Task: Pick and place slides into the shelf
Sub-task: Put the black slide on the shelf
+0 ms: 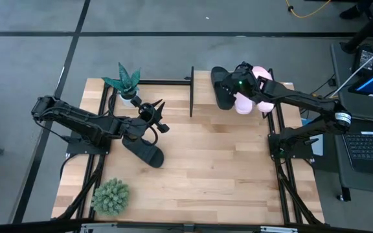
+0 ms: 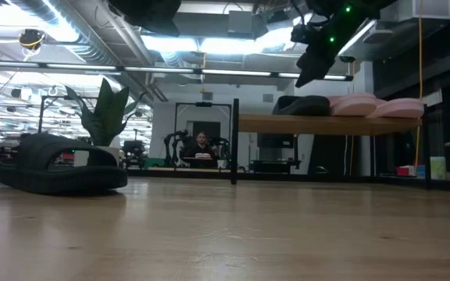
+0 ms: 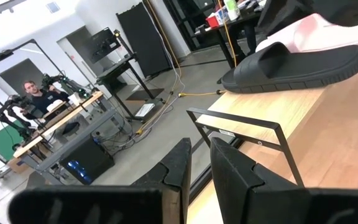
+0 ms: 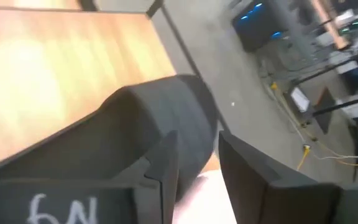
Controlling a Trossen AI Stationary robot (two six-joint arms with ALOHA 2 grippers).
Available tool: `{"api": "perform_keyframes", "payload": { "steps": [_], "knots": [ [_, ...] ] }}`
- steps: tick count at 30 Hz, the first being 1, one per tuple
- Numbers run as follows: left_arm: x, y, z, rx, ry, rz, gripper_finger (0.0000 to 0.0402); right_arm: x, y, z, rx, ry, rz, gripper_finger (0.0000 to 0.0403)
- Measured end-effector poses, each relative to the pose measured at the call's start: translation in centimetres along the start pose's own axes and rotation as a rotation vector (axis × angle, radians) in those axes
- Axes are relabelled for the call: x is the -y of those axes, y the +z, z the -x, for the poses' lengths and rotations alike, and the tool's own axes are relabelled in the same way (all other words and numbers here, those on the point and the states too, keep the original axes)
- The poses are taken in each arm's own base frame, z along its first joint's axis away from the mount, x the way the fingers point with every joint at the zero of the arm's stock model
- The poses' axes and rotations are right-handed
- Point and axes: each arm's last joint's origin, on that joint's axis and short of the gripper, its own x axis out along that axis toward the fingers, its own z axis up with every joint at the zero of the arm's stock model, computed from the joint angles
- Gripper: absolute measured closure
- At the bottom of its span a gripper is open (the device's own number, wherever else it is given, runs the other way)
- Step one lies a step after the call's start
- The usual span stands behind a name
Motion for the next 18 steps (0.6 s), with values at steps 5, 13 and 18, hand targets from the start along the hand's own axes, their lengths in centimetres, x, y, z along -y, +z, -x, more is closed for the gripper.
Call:
{"api": "perform_keyframes", "payload": {
  "steps": [5, 13, 18],
  "knots": [
    [0.0, -0.1, 0.0, -0.005, -0.001, -0.013, 0.0349, 0.1, 0.3, 0.7, -0.021, 0.049, 0.007, 0.0288],
    [0.0, -0.2, 0.0, -0.011, -0.004, -0.028, 0.0349, -0.1, 2.1, 2.3, 0.055, 0.066, 0.013, 0.0342],
    [0.3, -0.6, 0.0, -0.02, -0.055, -0.071, 0.0349, -0.2, 2.7, 2.9, 0.082, 0.072, 0.014, 0.0394]
  ]
}}
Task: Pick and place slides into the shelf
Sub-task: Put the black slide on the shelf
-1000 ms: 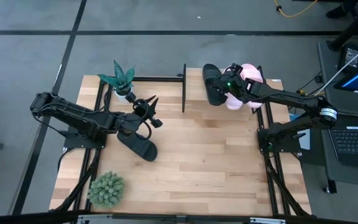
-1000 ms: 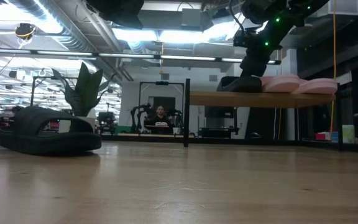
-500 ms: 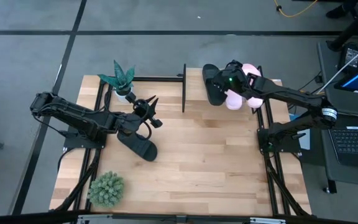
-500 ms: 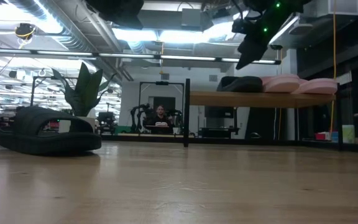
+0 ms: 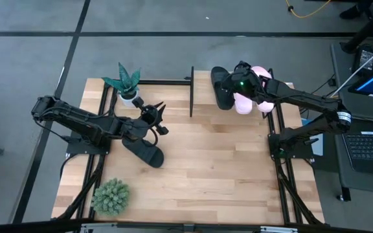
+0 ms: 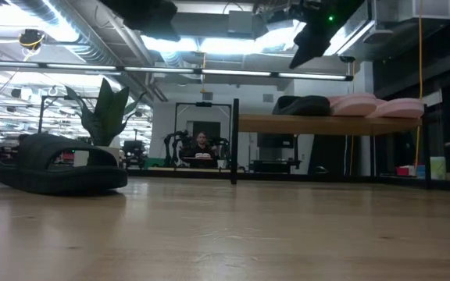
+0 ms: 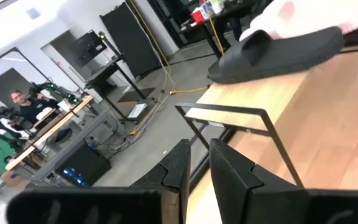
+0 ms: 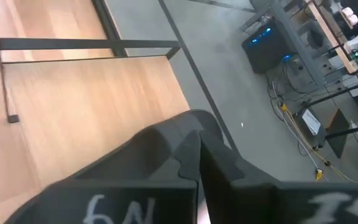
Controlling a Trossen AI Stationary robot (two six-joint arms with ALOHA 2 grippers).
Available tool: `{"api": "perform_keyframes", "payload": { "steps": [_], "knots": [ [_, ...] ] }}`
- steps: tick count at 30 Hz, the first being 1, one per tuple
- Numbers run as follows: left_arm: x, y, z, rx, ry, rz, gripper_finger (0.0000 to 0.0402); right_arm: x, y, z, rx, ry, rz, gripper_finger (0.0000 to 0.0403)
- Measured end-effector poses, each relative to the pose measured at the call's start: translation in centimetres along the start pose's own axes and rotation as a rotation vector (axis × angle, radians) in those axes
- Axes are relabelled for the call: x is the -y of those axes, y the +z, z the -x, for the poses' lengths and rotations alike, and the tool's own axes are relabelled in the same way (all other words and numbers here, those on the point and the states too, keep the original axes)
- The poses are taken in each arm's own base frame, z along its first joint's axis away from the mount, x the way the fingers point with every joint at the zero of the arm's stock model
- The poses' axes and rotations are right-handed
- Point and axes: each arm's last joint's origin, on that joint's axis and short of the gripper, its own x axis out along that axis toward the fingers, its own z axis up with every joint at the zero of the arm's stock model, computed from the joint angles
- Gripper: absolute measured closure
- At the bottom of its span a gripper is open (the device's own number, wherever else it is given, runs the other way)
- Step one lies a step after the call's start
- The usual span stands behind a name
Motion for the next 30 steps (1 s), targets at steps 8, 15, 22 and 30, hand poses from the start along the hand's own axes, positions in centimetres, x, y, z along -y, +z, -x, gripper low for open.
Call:
{"api": "perform_keyframes", "payload": {
  "steps": [8, 15, 22, 30],
  "knots": [
    [0.2, -0.9, 0.0, -0.049, -0.012, -0.057, 0.0349, -1.8, 0.0, 1.0, -0.034, 0.025, 0.019, 0.0399],
    [0.6, -1.6, 0.2, -0.075, -0.157, -0.082, 0.0349, -5.1, 0.0, 2.4, -0.01, 0.09, -0.005, 0.0401],
    [1.5, -2.4, 0.9, -0.109, -0.42, -0.166, 0.0349, -10.2, -2.4, 2.0, 0.04, 0.174, -0.08, 0.0401],
    [2.1, -3.1, 2.0, -0.136, -0.574, -0.238, 0.0387, -14.8, -4.6, 2.2, 0.219, 0.256, -0.104, 0.0401]
  ]
}}
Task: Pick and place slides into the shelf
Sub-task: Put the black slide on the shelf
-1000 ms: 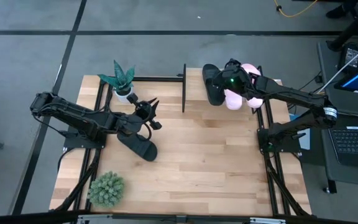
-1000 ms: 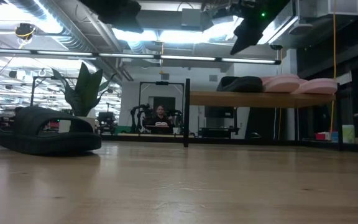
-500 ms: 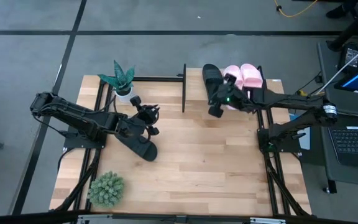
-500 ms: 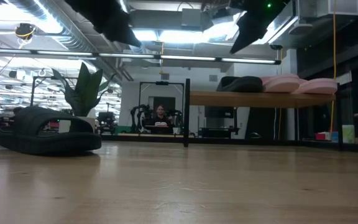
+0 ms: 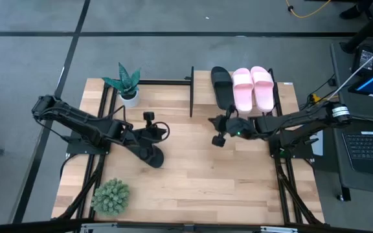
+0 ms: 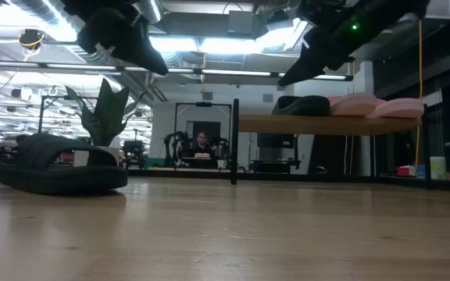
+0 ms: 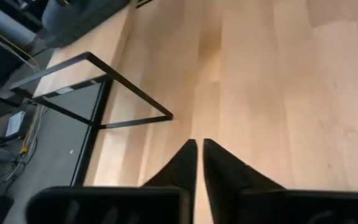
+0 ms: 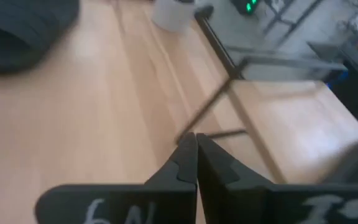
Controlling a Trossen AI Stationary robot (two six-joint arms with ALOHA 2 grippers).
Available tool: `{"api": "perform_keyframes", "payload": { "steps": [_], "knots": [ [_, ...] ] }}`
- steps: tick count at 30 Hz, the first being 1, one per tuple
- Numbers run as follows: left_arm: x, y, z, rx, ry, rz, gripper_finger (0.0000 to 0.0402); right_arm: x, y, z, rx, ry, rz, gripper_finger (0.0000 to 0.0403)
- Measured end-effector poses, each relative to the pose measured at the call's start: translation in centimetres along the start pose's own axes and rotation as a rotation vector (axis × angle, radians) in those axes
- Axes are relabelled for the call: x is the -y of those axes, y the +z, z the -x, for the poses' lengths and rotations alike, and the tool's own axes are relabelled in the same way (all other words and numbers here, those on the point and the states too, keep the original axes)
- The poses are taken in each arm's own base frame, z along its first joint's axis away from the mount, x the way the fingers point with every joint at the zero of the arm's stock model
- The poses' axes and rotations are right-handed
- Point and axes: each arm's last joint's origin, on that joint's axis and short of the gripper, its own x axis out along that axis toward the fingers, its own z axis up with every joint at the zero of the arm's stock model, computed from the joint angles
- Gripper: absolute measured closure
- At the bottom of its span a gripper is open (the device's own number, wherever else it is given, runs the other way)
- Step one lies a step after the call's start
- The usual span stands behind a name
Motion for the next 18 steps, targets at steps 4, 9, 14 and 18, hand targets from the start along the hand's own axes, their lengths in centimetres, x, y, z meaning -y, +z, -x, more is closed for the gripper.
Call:
{"api": "perform_keyframes", "payload": {
  "steps": [4, 9, 14, 18],
  "knots": [
    [0.4, -0.2, 0.3, -0.01, -0.015, -0.02, 0.0394, -1.4, -0.9, 0.2, 0.072, 0.034, 0.01, 0.0399],
    [0.9, -0.6, 1.2, -0.033, -0.049, -0.069, 0.04, -2.5, -1.9, 0.5, 0.123, 0.065, -0.017, 0.0401],
    [0.6, -1.4, 2.7, -0.066, -0.088, -0.027, 0.0401, -3.4, -3.0, 0.9, 0.163, 0.096, -0.043, 0.0398],
    [0.2, -2.3, 3.8, -0.115, -0.103, -0.005, 0.0401, -3.5, -3.4, 0.8, 0.18, 0.099, -0.07, 0.04]
  ]
}}
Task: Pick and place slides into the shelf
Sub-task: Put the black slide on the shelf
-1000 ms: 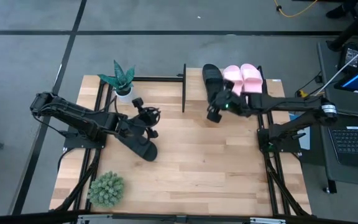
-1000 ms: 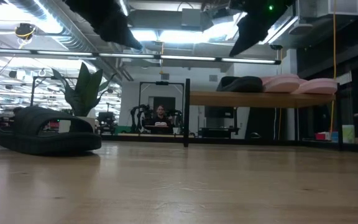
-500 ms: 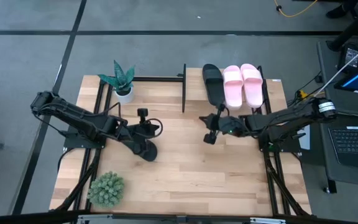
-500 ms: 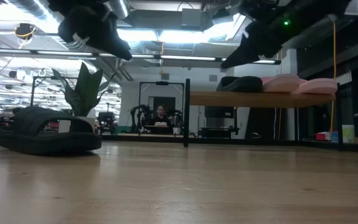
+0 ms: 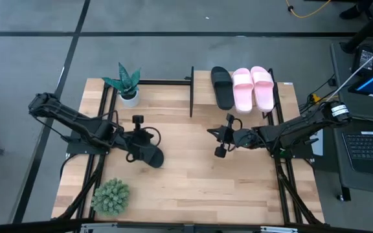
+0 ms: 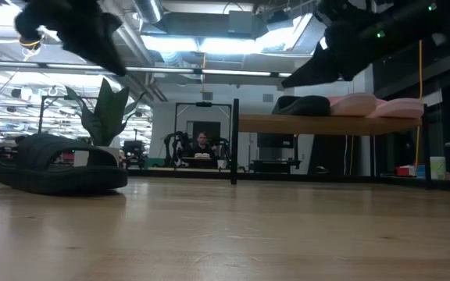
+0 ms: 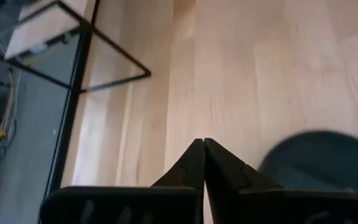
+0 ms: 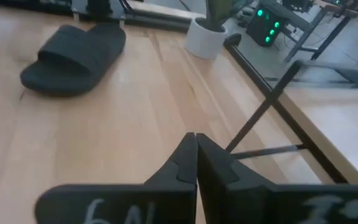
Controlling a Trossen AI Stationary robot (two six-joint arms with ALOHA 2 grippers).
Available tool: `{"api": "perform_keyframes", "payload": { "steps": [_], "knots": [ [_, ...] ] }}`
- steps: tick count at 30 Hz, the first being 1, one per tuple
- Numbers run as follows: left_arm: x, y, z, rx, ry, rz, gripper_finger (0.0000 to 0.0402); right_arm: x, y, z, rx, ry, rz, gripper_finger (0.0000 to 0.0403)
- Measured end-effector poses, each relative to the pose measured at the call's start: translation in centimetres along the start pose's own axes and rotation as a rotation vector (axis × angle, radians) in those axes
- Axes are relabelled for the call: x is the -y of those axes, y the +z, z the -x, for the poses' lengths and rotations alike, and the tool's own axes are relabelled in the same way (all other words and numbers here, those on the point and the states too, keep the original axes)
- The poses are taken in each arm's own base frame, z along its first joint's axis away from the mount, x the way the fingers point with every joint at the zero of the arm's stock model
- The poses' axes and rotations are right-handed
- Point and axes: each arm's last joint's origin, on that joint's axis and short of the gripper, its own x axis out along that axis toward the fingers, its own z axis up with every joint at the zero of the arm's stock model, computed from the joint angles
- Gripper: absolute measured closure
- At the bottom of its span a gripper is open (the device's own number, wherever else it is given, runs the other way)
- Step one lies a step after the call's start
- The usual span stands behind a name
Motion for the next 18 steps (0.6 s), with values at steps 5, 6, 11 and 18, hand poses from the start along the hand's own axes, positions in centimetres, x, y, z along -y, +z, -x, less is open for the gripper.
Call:
{"api": "perform_keyframes", "payload": {
  "steps": [5, 6, 11, 18],
  "knots": [
    [-0.4, -1.5, 0.6, -0.115, -0.02, 0.077, 0.0401, 0.0, 0.0, 0.0, 0.0, 0.0, -0.03, 0.0398],
    [-0.4, -1.8, 0.6, -0.142, -0.018, 0.089, 0.0401, 0.0, 0.0, 0.0, 0.003, 0.001, -0.031, 0.0397],
    [-0.4, -2.5, 0.8, -0.208, -0.009, 0.105, 0.0401, 0.0, 0.3, 0.0, 0.032, -0.002, -0.015, 0.0395],
    [-0.3, -2.5, 0.8, -0.205, -0.015, 0.088, 0.0401, 0.0, 0.6, 0.0, 0.06, -0.003, -0.015, 0.0394]
  ]
}}
